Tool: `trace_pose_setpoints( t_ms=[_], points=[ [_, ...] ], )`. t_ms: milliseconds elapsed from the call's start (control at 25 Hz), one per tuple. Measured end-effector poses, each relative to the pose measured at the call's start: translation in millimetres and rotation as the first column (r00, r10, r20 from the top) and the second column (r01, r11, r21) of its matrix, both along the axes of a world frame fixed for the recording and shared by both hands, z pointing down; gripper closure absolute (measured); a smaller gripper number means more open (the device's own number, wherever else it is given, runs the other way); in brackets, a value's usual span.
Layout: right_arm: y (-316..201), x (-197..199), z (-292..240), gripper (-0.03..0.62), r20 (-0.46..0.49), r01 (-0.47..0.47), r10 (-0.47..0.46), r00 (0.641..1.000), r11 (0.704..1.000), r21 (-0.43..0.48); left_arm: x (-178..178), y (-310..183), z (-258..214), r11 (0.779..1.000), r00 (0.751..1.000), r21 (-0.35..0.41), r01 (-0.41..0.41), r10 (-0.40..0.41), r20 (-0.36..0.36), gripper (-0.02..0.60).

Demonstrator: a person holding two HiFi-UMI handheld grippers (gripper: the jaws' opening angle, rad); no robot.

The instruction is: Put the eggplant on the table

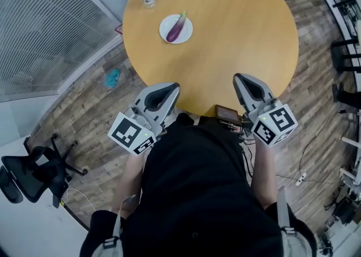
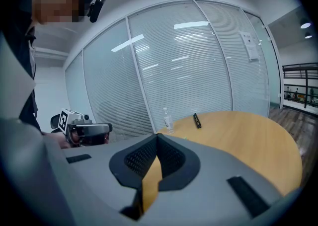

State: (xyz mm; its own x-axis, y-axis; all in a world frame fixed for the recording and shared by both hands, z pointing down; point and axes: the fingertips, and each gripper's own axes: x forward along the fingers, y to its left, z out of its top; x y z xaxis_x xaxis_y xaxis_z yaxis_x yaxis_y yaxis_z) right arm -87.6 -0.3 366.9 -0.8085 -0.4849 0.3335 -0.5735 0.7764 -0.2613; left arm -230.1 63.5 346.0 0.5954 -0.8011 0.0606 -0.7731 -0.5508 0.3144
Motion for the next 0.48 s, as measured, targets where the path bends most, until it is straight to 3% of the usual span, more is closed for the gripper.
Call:
trace_pose_setpoints(
  t_ms=[480],
  points=[
    [8.4,0.0,0.7,0.577,-0.049,0.034,-0.033,0.998,0.999,0.010,3.4,8.6,3.0,1.000,1.000,-0.001,0.003,-0.003,-0.017,0.571]
  ],
)
